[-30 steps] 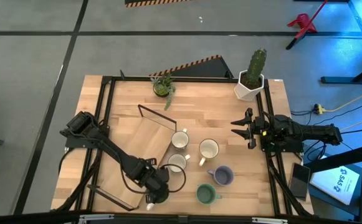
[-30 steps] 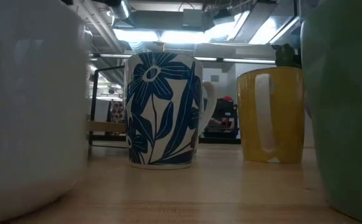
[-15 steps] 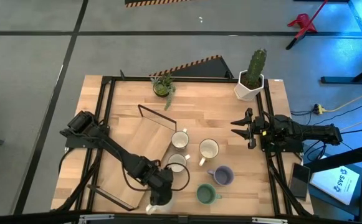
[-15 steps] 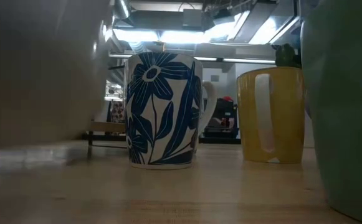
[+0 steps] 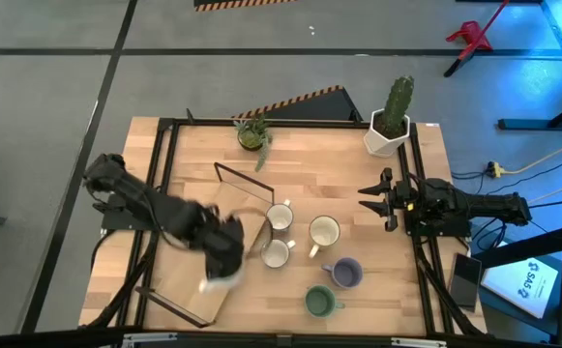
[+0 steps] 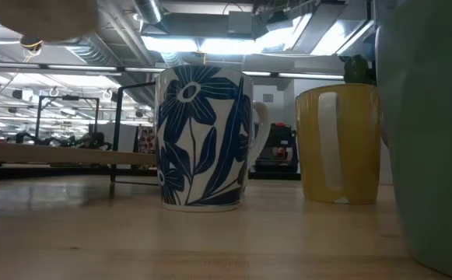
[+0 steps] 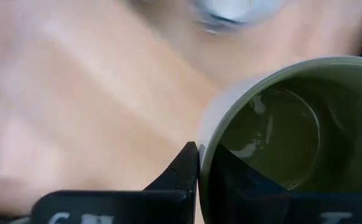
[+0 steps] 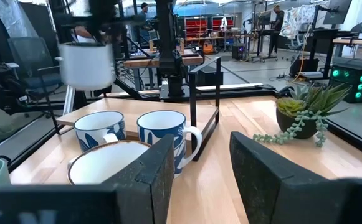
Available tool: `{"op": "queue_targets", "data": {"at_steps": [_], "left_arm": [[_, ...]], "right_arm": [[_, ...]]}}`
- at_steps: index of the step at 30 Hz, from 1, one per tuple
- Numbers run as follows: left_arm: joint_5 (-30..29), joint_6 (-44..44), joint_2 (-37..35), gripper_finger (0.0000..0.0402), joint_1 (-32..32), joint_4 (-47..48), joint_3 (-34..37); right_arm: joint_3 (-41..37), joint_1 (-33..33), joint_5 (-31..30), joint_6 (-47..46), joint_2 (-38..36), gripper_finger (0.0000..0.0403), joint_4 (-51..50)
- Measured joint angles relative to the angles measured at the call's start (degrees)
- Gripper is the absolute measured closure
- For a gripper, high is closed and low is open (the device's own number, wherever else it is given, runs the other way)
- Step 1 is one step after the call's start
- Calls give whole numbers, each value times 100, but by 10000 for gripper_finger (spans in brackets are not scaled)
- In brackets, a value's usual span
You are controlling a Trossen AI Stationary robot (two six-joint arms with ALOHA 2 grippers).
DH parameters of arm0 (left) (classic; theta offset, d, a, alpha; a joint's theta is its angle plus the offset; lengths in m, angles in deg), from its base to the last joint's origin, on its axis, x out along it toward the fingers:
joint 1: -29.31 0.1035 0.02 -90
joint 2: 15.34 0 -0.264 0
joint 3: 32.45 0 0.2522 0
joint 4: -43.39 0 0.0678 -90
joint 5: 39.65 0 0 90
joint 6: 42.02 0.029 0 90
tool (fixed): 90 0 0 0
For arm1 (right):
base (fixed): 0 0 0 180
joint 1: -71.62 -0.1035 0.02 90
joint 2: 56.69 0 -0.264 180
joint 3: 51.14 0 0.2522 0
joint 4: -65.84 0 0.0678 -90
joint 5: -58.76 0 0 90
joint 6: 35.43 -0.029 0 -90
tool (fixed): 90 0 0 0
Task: Place coffee mugs
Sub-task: Put the white and green mug on the shelf
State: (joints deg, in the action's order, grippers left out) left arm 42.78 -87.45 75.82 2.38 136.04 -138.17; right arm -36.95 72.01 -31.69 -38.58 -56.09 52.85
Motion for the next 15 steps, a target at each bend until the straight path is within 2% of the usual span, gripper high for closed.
{"op": "queue_targets", "data": {"at_steps": [4, 6, 11, 15], "left_arm": [[-461, 681, -374, 385, 698, 534, 133], [-439, 1275, -447, 385, 1082, 545, 286], [-296, 2479, -563, 385, 1980, 157, 966], [-467, 3041, -807, 385, 2494, -765, 1664]], "right_arm": [[0, 1, -4, 45, 0, 260, 0], [0, 2, -4, 56, 1, 260, 0], [-2, 0, -7, 58, 0, 260, 0], [-2, 2, -4, 58, 0, 260, 0]]}}
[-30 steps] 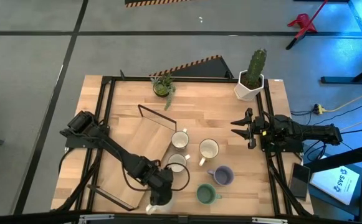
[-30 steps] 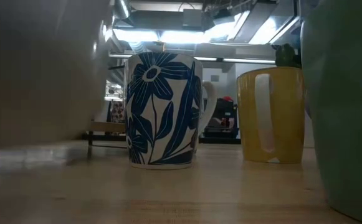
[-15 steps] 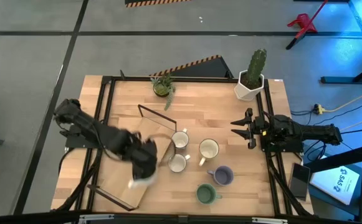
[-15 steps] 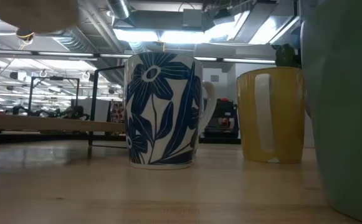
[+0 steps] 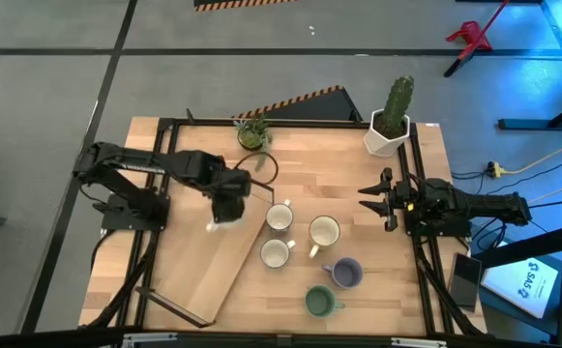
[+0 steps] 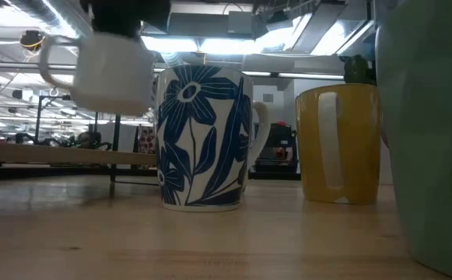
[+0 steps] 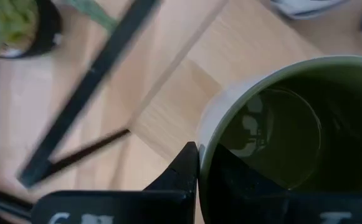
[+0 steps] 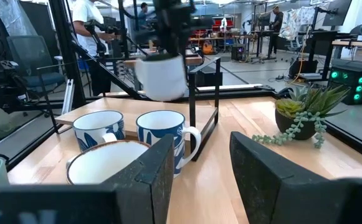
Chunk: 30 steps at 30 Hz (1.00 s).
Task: Place coffee mugs
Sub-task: Put the white and green mug on the shelf
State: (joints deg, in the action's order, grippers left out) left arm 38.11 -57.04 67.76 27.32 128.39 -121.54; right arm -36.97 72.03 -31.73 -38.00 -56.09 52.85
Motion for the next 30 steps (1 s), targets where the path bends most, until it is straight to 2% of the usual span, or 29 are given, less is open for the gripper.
{"op": "queue_targets", "data": {"at_steps": [4, 9, 13, 18, 30], "left_arm": [[94, 554, -387, 385, 351, -506, 635], [315, 1286, -839, 385, 739, -646, 1260], [359, 1557, -943, 385, 922, -1095, 1595], [344, 1963, -931, 385, 954, -1589, 1850], [111, 2435, -916, 385, 975, -1743, 2043]], "right_arm": [[0, 0, 0, -4, 0, 260, 0], [0, -2, -7, -7, 2, 260, 0], [0, -2, -2, -157, 2, 260, 0], [0, -2, -7, -210, 2, 260, 2], [0, -2, -42, -352, 2, 260, 7]]}}
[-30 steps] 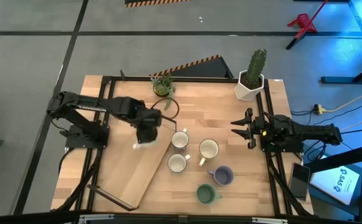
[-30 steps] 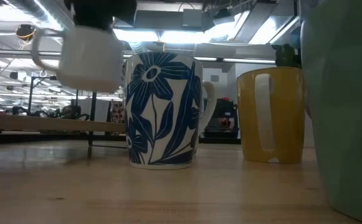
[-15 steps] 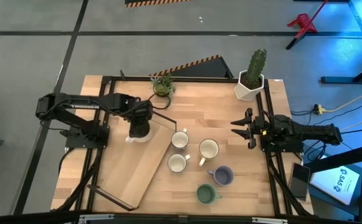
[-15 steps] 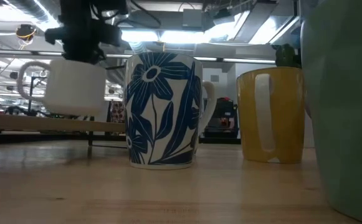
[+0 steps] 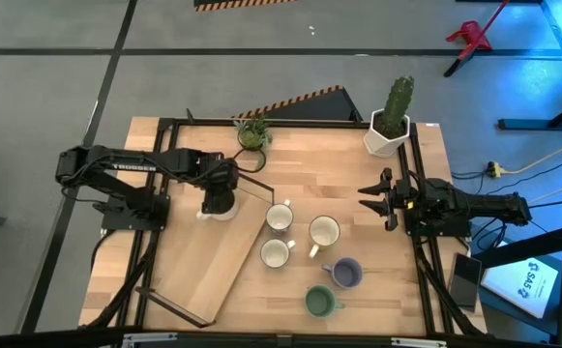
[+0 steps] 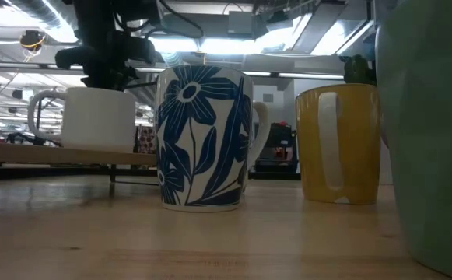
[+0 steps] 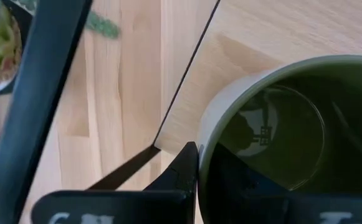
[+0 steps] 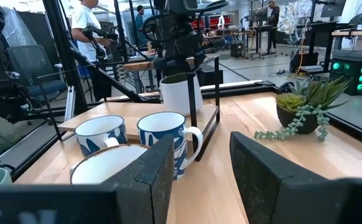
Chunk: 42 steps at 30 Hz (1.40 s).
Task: Place coffee mugs
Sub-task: Put the white and green mug on the shelf, then put the top blue patterned mug on the shelf
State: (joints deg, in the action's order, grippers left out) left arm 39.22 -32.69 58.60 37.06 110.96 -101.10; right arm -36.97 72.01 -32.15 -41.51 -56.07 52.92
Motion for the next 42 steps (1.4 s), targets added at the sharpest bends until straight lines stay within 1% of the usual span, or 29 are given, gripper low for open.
{"op": "queue_targets", "data": {"at_steps": [4, 9, 19, 23, 27, 31, 34, 38, 42], "left_arm": [[-126, 120, 0, 382, 129, -16, 0], [-205, 152, 9, 355, 278, 6, 13], [-202, 126, 9, 327, 197, 51, -13], [-138, -111, 8, 306, 198, 191, -272], [-118, -168, -13, 279, 198, 300, -609], [219, -558, -15, 254, 185, 664, -965], [499, -969, -15, 243, 61, 954, -1210], [718, -1410, -17, 239, -196, 1356, -1651], [1217, -1958, -17, 238, -496, 1393, -2189]], "right_arm": [[0, 0, -1, -11, 0, 260, 0], [0, 1, -1, -11, 0, 260, 0], [0, 0, 1, -11, 0, 260, 0], [0, 1, 2, -9, 0, 260, 0], [0, 1, 3, -9, 0, 260, 0], [0, 1, 41, -9, 0, 260, -3], [0, 0, 48, -6, 0, 260, -5], [0, 1, 48, 54, 0, 260, -6], [0, 2, 48, 57, 0, 260, -5]]}}
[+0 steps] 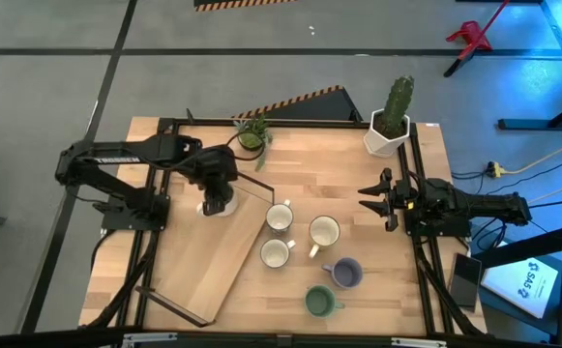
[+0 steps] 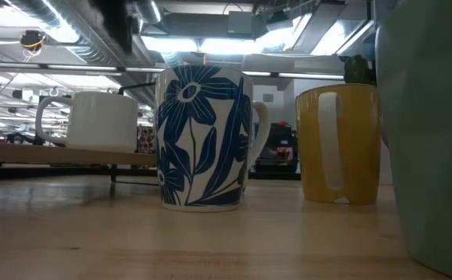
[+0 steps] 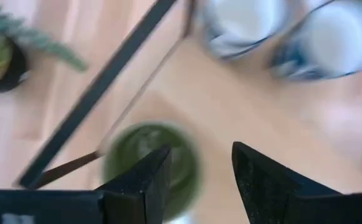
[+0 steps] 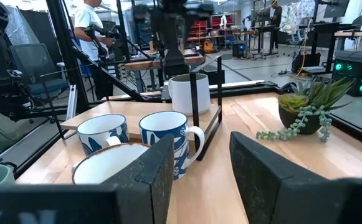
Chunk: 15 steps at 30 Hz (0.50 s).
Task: Place coffee mugs
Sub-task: Put the top blue patterned mug on the shelf
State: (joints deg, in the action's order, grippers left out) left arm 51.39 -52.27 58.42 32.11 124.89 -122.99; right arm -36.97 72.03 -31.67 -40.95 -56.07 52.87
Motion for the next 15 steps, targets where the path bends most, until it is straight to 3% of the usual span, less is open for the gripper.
{"op": "queue_targets", "data": {"at_steps": [3, 9, 15], "left_arm": [[45, -377, 51, 238, -403, -182, -507], [-917, -493, 583, 238, -1174, -760, -1318], [-803, 112, 1465, 238, -1325, -786, -1494]], "right_arm": [[0, -2, 0, 5, 0, 260, 0], [0, 0, 0, 24, 0, 260, -1], [0, -1, 0, 26, 0, 260, 0]]}}
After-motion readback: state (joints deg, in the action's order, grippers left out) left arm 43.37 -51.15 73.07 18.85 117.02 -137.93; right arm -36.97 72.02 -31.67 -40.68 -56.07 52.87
